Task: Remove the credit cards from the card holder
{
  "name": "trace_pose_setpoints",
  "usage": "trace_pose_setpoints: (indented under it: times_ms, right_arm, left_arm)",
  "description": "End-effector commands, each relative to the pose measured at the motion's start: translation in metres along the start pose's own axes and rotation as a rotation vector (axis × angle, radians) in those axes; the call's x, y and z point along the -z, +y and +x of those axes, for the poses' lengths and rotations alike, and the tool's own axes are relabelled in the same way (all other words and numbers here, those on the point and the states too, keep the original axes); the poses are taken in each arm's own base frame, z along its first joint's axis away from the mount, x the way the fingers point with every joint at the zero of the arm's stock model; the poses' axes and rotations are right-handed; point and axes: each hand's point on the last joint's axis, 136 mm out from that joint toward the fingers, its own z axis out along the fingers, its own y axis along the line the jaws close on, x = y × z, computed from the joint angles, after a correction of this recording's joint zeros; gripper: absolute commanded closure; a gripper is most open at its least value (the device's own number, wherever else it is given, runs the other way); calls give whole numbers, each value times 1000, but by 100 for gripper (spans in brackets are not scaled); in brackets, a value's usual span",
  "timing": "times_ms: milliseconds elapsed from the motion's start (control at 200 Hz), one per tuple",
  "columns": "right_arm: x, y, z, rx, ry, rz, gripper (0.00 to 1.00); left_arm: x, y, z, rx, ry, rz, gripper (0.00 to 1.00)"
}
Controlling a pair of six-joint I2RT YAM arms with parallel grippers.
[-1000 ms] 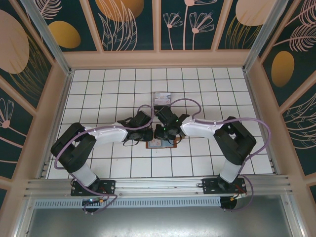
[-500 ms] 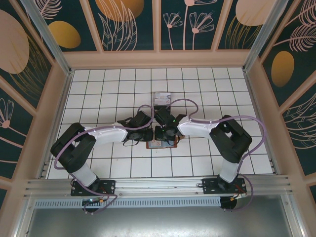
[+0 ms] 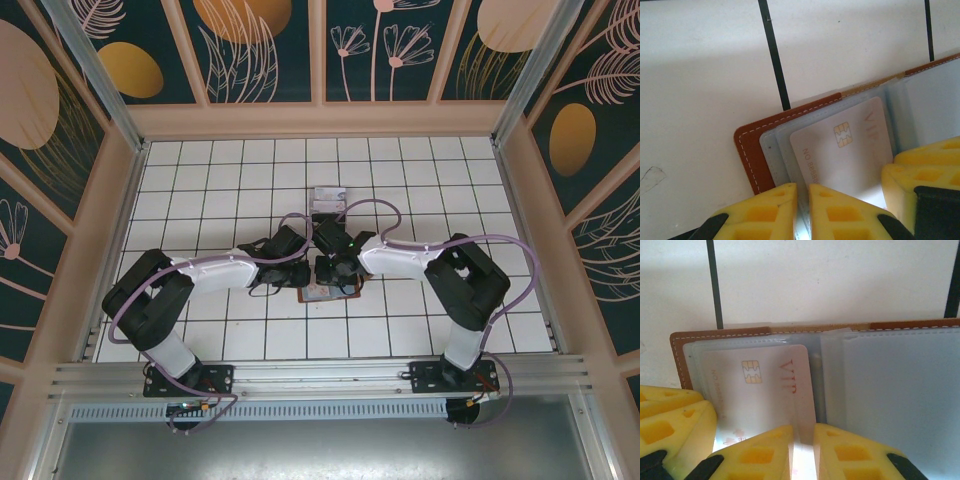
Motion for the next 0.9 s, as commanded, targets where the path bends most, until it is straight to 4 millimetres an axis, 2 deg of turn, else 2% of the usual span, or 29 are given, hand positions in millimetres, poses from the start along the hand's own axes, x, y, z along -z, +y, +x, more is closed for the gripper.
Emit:
trace_pose_setpoints:
  times_ms: [0,285,626,896]
  right_arm:
    - [3,-15,3,13,4,87,78]
    - [5,-16,3,7,0,94,74]
    - [16,2,-2,-12,-27,-16,72]
    - [11,-4,0,-21,-14,-6,71]
  left_arm:
    - [5,10,10,-2,36,-58,83]
    - [5,15,10,-9,40,-88,83]
    - [-1,27,15,-23,64,-148,84]
    - [-2,31,17,-33,79,-171,84]
